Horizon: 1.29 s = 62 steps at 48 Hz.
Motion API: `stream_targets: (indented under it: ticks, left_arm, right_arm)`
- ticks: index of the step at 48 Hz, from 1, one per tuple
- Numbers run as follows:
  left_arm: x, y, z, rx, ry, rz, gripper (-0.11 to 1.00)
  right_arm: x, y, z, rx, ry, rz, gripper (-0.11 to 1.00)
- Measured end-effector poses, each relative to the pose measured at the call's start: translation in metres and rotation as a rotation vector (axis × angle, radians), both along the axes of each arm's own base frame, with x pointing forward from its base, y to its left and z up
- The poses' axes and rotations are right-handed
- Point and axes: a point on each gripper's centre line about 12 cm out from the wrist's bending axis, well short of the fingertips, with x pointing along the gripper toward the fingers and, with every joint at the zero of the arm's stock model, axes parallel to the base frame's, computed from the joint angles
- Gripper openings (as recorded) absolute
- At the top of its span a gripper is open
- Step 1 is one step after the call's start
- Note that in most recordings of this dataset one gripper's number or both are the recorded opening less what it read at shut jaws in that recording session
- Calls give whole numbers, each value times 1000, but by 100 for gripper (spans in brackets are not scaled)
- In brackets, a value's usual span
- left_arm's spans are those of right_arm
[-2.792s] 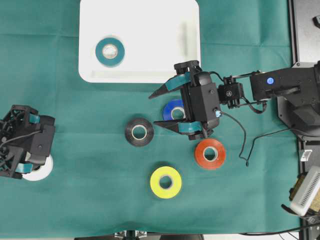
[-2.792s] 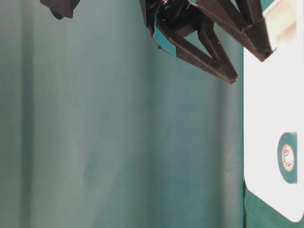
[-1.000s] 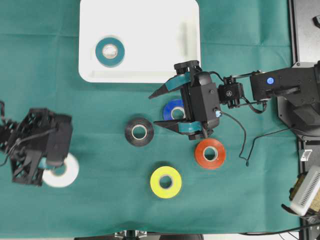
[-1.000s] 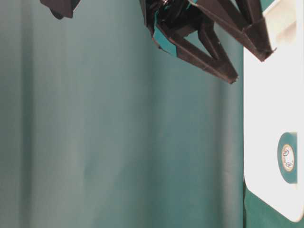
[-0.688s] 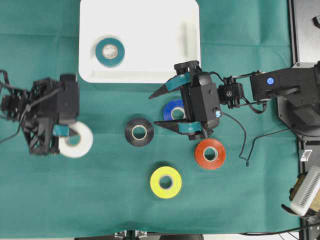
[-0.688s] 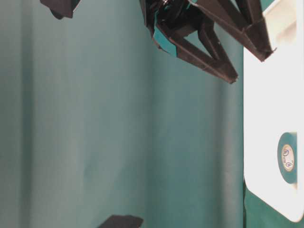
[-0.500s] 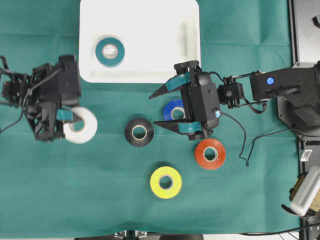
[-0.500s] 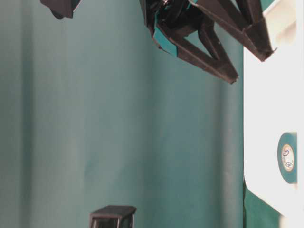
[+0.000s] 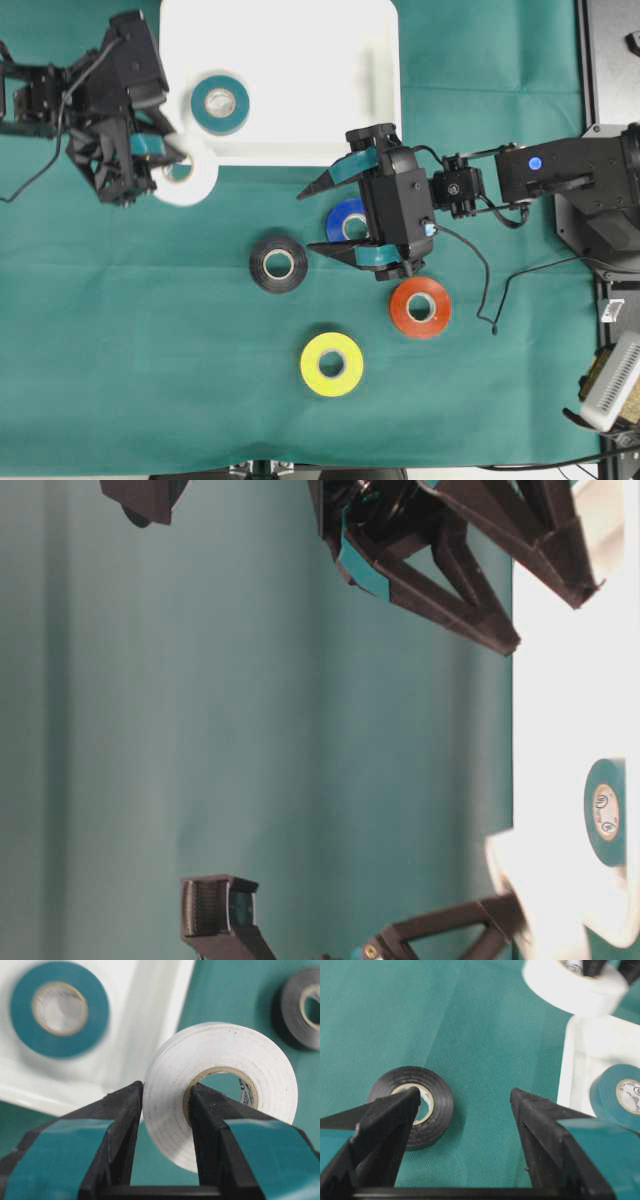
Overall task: Put the tape alternately from left to right into the white case.
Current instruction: 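Lift the white tape roll and carry it into the tray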
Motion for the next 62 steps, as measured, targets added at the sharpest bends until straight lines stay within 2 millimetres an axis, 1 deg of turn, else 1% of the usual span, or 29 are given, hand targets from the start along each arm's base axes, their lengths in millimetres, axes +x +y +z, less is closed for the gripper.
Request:
stream_targets:
  ticks: [10, 21, 30, 39, 45, 53, 62]
  left_arm:
    - [0, 29, 1, 36, -24, 56, -3]
    - [-1, 61, -6, 79, -17, 104, -3]
    - [5, 82, -7, 106, -31, 136, -3]
    - [12, 98, -12, 117, -40, 163, -3]
    - [14, 108, -17, 132, -27, 168, -3]
    - [14, 114, -20, 181, -6, 128, -3]
    - [14, 115, -19, 205, 0, 105, -3]
  right_arm:
    - [0, 1, 0, 1, 0, 1, 74]
    - [0, 1, 0, 1, 0, 1, 74]
    - [0, 1, 1, 1, -1, 1, 74]
    - [0, 1, 0, 0, 0, 2, 74]
    - [0, 1, -1, 1, 2, 1, 74]
    - [0, 1, 0, 1, 0, 1, 74]
    - [0, 1, 0, 1, 0, 1, 74]
